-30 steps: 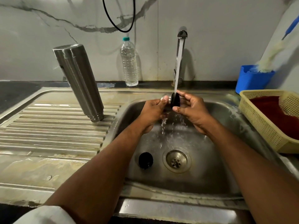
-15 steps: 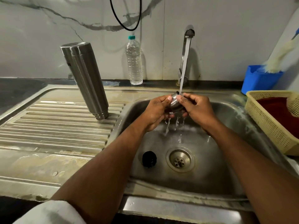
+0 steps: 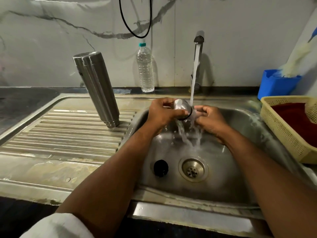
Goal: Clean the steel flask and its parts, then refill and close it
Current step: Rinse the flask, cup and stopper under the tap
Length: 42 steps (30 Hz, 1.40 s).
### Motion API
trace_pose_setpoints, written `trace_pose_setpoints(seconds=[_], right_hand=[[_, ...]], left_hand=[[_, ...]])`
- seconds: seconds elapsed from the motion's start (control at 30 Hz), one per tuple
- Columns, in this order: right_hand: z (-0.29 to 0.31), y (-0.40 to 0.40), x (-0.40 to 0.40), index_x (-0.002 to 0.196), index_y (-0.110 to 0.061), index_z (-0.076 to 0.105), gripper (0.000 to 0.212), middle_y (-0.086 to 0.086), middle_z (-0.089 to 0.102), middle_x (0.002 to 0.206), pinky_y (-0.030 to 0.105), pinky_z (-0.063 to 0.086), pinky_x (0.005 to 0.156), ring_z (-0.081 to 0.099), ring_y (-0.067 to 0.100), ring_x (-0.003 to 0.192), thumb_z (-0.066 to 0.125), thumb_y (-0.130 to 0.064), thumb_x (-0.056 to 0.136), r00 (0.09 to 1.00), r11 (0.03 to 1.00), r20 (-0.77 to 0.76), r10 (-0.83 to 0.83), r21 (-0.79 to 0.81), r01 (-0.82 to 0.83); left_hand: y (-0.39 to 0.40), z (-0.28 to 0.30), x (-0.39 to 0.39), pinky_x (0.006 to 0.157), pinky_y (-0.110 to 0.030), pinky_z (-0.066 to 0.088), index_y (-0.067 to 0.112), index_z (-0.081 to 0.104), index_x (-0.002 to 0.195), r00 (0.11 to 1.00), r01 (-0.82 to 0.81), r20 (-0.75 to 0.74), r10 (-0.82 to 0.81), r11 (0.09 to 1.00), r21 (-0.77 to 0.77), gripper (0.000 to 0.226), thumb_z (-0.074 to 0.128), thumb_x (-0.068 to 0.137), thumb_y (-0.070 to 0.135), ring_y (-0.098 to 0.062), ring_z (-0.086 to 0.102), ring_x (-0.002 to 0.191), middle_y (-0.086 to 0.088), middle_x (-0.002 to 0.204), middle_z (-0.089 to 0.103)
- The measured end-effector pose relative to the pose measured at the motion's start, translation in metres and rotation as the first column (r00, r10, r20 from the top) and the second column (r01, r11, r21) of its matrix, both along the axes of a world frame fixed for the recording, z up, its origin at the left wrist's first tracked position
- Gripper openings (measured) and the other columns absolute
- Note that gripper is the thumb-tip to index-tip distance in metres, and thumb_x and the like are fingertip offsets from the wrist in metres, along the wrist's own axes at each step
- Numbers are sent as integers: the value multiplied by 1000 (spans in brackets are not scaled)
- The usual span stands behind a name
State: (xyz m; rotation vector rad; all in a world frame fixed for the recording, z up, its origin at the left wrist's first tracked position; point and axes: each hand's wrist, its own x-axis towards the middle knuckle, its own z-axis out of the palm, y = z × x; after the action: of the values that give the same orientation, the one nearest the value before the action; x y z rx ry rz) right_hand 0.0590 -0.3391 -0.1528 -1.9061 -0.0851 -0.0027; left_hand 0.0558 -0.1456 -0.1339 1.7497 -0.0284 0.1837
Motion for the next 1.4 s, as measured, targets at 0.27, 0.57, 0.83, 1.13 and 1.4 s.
trace_pose_setpoints(seconds=[0.27,0.57,0.83,1.13,1.4], right_hand=[[-14,3,5,128,-12,66,46,6,70,108,43,61,87,69,23,101,78,-1,84,995,989,71,-76,-124,84],[-10,18,-11,112,-12,72,29,8,74,98,22,51,73,67,17,89,76,-5,85,983,964,168,72,-264,-25],[-15,12,-11,124,-15,68,40,5,71,108,35,55,86,67,21,101,80,-13,86,983,937,157,93,-349,-33],[-21,8,-7,113,-14,70,31,4,74,94,40,59,84,71,23,91,83,-16,84,991,933,109,75,-360,-31],[-23,6,-6,103,-15,70,23,7,73,86,43,61,81,72,26,85,83,-15,83,995,925,69,78,-378,-46]], left_hand=[[34,27,-31,87,-29,61,17,79,115,993,-115,57,102,936,333,64,103,55,19,-11,72,97,6,104,78],[108,30,-109,63,-5,51,18,77,122,958,-284,82,275,873,397,60,95,64,24,1,68,89,8,105,75],[142,28,-137,81,-43,66,24,81,92,897,-411,15,441,823,391,53,85,42,41,-19,76,86,3,86,78],[154,20,-136,85,-42,64,17,73,117,862,-460,2,507,780,424,73,98,49,25,-22,73,96,-2,108,75],[119,24,-153,83,-29,51,17,69,121,862,-506,330,384,637,581,66,99,63,26,-19,65,103,-2,116,71]])
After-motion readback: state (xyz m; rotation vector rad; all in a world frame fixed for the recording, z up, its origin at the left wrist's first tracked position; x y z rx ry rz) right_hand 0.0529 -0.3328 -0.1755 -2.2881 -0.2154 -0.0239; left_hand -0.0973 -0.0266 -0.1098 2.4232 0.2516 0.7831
